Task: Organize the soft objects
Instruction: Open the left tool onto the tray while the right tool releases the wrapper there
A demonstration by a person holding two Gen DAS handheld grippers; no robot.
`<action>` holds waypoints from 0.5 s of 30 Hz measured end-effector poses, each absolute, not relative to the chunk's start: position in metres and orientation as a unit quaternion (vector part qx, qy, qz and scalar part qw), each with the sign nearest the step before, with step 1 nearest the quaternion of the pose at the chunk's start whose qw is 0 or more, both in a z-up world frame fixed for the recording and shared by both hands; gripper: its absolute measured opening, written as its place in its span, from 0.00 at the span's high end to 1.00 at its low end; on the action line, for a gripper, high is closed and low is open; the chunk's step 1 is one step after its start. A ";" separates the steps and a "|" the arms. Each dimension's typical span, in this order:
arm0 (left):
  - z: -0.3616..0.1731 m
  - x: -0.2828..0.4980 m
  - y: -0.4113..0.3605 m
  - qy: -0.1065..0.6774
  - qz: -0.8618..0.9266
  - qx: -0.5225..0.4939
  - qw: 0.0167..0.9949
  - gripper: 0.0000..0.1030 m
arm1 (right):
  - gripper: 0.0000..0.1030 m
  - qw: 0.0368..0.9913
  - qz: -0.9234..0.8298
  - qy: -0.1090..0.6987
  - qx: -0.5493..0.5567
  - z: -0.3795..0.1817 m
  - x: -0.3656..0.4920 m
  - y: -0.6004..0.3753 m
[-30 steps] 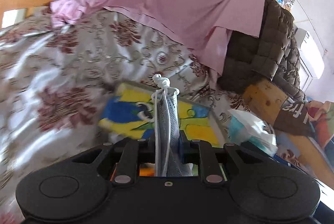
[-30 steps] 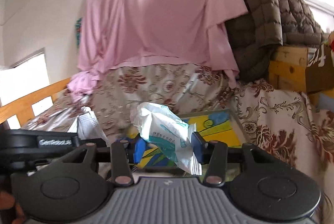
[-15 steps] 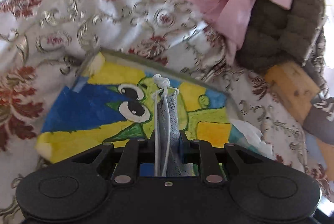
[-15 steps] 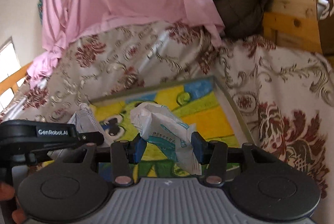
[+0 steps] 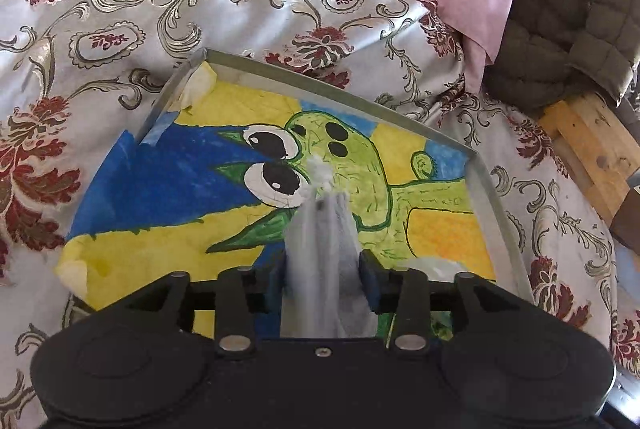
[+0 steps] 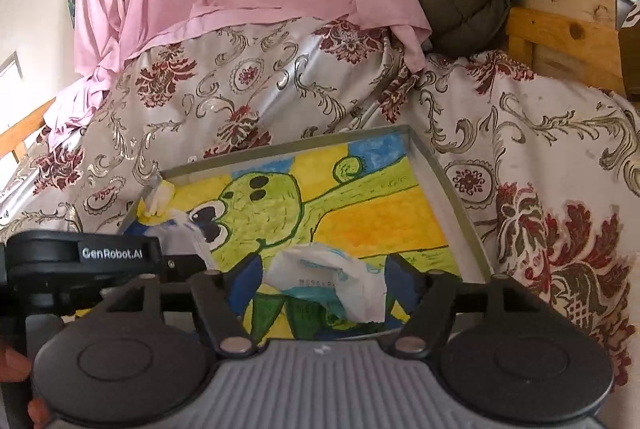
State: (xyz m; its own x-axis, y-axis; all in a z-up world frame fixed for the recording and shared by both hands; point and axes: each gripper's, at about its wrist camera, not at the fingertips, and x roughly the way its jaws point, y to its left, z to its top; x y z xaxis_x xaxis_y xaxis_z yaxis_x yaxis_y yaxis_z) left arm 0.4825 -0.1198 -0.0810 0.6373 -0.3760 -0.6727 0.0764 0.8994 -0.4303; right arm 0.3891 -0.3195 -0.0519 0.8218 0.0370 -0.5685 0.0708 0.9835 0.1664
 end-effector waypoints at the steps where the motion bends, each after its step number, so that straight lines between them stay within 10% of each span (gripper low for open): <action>1: -0.080 0.481 -0.120 0.405 -0.127 -0.181 0.887 0.55 | 0.26 0.951 -0.010 0.296 0.089 -0.050 0.388 -0.320; 15: -0.031 0.447 -0.098 0.330 -0.097 -0.185 0.921 0.09 | 0.04 0.966 -0.023 0.247 0.078 -0.013 0.357 -0.325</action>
State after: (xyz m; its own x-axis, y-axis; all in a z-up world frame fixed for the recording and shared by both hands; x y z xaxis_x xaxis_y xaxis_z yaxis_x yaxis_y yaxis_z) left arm 0.4467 -0.0983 -0.0307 0.7629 -0.2997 -0.5728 0.0557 0.9132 -0.4036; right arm 0.3573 -0.3253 -0.0131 0.8767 -0.0058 -0.4809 0.0830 0.9867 0.1394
